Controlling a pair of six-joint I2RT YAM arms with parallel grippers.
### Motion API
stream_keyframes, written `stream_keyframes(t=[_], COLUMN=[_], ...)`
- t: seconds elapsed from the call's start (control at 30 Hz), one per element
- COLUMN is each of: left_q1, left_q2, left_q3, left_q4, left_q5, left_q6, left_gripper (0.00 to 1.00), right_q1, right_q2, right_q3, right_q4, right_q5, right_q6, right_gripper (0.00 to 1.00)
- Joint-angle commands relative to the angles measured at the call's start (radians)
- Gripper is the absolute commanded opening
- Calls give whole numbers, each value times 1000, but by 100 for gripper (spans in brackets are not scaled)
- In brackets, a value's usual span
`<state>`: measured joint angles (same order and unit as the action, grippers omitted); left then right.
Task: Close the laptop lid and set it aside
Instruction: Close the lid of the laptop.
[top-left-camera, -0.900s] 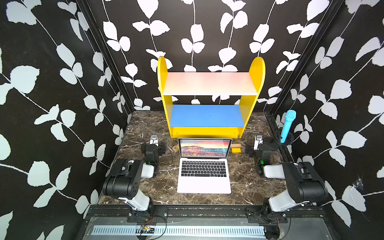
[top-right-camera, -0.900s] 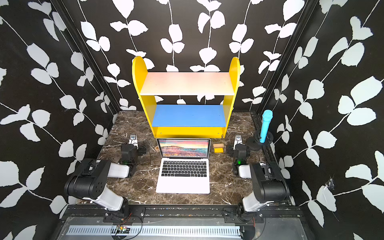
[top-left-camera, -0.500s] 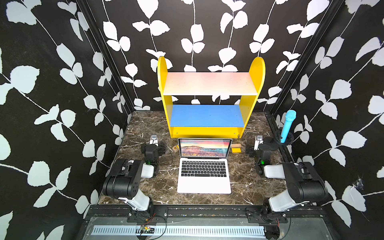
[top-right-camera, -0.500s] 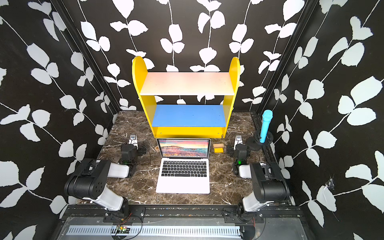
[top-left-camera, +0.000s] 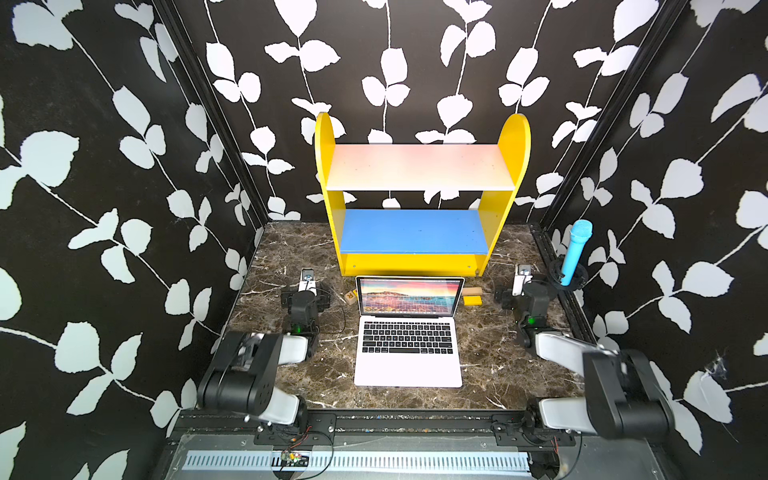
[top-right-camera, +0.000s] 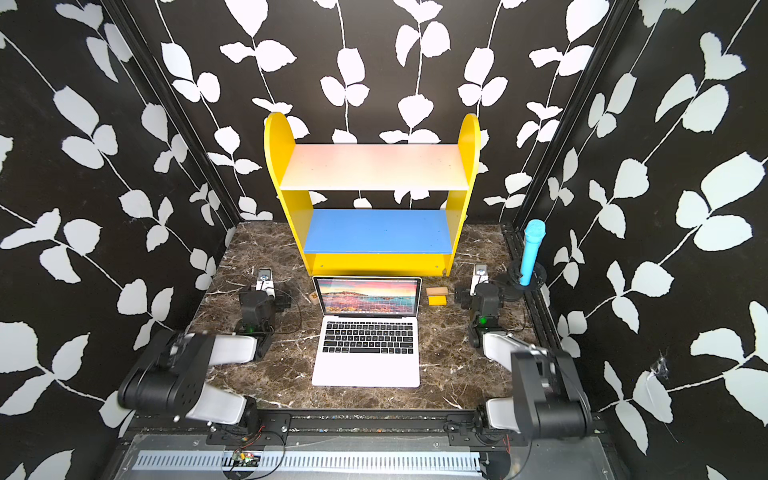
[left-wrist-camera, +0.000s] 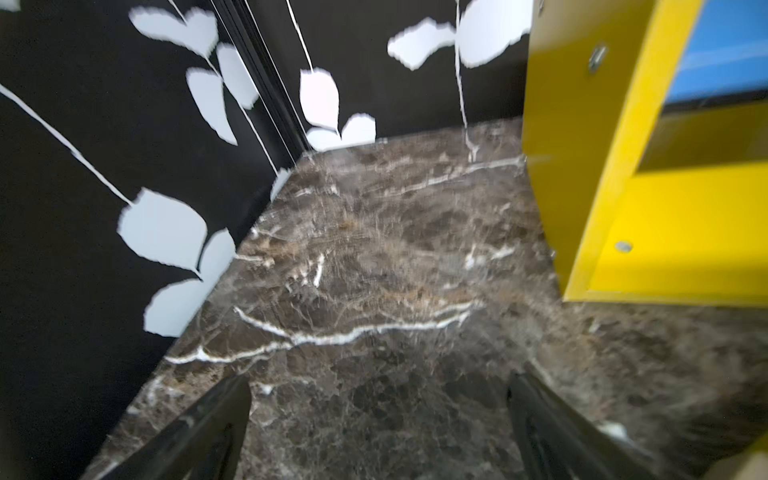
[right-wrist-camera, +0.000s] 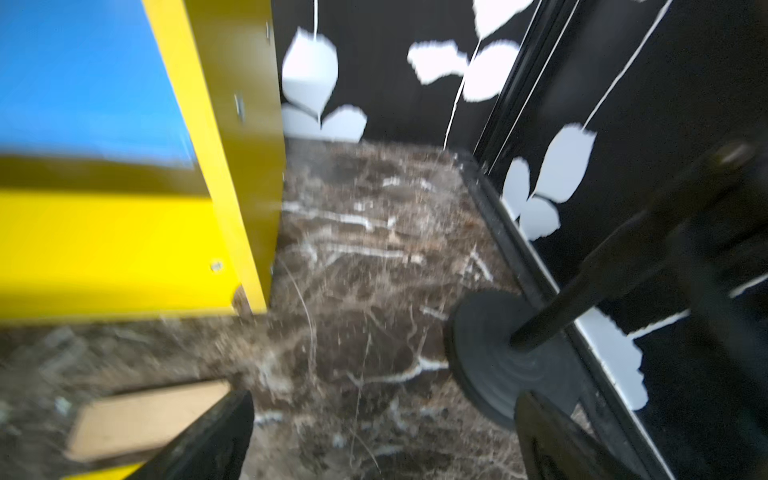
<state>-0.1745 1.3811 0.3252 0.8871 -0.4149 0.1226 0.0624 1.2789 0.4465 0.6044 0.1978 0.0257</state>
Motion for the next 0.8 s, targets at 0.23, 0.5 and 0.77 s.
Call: stream_keyframes(t=[0.23, 0.5, 0.77], left_q1=[-5, 33, 33], left_q2=[-474, -668, -646], left_q3=[205, 279, 424], left_q4=[-808, -1083, -1273], left_q5=[-185, 89, 373], left_q6=[-568, -863, -817], left_gripper=[98, 99, 98], right_q1=[-9, -45, 224], right_q2=[-255, -305, -190], right_q3=[248, 356, 623], right_q4=[-571, -711, -966], right_q5=[41, -366, -304], right_q6=[600, 717, 551], right_gripper=[99, 96, 93])
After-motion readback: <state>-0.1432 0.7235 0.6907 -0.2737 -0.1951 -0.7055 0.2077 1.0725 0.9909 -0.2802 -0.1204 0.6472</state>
